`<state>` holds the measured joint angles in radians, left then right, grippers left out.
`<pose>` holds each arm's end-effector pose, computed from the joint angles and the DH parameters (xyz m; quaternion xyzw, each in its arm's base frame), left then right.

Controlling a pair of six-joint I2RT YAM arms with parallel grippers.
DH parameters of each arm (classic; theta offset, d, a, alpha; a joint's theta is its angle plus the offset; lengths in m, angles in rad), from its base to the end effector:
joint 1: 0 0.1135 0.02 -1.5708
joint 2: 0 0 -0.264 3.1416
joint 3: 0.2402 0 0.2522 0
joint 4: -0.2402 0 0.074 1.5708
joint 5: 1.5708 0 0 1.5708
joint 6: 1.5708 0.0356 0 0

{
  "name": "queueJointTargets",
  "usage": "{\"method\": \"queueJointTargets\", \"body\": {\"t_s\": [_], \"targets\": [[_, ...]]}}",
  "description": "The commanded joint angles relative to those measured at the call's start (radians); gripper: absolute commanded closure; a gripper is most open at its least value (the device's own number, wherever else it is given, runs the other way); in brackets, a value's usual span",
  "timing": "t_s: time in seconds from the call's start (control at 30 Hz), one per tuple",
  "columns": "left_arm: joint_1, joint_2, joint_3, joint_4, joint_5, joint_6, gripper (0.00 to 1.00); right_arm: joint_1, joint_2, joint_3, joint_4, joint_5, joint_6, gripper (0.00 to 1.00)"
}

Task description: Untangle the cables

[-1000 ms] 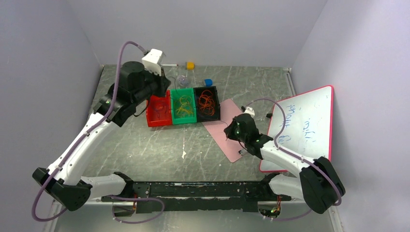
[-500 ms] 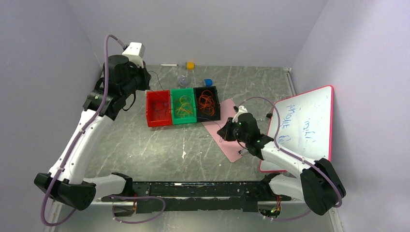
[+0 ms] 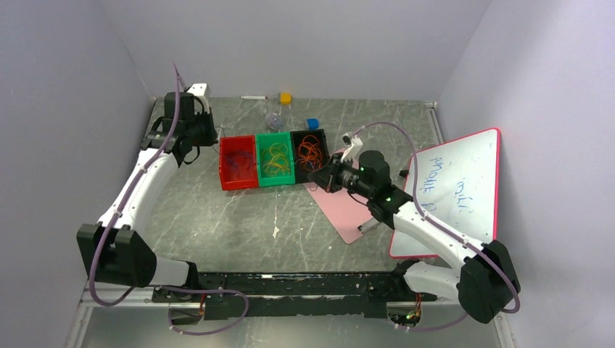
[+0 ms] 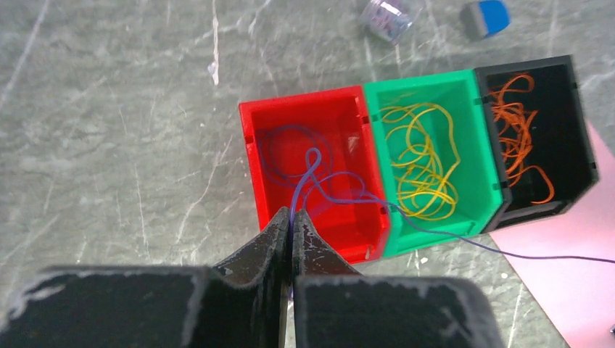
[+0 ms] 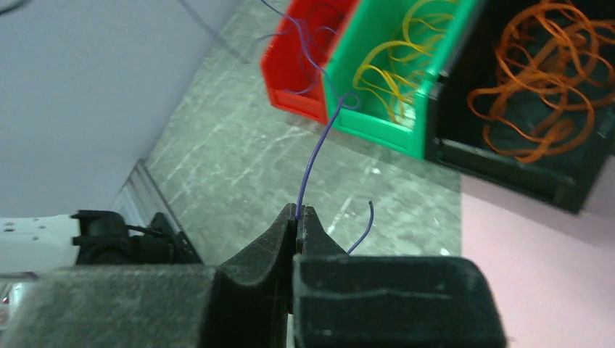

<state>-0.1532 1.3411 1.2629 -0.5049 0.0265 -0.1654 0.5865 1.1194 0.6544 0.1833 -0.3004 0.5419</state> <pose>0.2966 -0.0468 0.3509 0.0009 0.8805 -0.0867 0.4661 0.2061 0.1496 0.2648 -0.1075 0.7882 0.4188 0.4380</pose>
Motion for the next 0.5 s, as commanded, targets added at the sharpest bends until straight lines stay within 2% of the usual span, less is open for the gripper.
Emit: {"method": "queueJointTargets", "body": {"t_s": [0.0,0.17,0.3,0.47], "targets": [[0.033,0.050,-0.030,0.099,0.058,-0.028,0.93,0.046,0.057,0.095,0.068,-0.070,0.009,1.00],[0.038,0.133,-0.038,0.137,0.068,-0.046,0.93,0.103,0.167,0.251,0.079,-0.101,-0.023,1.00],[0.040,0.163,-0.058,0.194,0.126,-0.068,0.93,0.112,0.248,0.369,0.089,-0.119,-0.037,1.00],[0.040,0.204,-0.066,0.207,0.120,-0.079,0.93,0.115,0.333,0.470,0.115,-0.148,-0.029,1.00]]}}
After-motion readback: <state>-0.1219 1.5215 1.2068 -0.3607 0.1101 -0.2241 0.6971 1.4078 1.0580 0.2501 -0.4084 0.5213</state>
